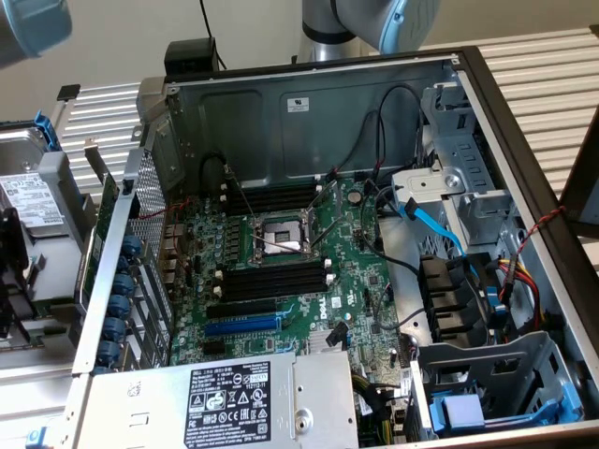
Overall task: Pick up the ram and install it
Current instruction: 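Pick up the ram and move it above insertion slot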
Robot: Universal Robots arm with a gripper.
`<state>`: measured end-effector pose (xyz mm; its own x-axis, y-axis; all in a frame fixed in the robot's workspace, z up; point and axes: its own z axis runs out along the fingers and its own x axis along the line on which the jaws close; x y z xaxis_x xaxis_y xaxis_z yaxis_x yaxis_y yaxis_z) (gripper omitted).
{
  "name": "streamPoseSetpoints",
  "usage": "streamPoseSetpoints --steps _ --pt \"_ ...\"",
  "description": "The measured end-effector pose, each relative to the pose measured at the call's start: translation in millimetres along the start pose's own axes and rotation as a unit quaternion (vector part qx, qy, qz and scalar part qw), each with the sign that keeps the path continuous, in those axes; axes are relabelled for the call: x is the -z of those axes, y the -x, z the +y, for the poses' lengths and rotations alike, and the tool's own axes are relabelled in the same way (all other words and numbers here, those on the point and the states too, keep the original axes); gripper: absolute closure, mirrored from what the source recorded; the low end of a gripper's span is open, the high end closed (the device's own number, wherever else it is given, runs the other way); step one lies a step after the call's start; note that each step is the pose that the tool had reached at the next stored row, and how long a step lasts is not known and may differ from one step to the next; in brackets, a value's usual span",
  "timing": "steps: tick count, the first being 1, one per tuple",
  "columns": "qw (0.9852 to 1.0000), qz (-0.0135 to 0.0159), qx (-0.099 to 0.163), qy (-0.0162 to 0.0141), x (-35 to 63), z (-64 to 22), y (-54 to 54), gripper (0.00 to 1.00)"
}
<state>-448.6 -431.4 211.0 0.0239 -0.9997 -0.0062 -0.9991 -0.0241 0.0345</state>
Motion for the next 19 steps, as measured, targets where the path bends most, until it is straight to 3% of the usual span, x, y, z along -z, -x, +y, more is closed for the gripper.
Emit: streamPoseSetpoints --steps 6,19 --pt "1.0 -0.0001 0.0 0.0 -7.9 -0.3 -0.1 0.64" --pt "1.0 -0.0005 0.0 -0.0006 -12.7 3.8 1.1 0.64"
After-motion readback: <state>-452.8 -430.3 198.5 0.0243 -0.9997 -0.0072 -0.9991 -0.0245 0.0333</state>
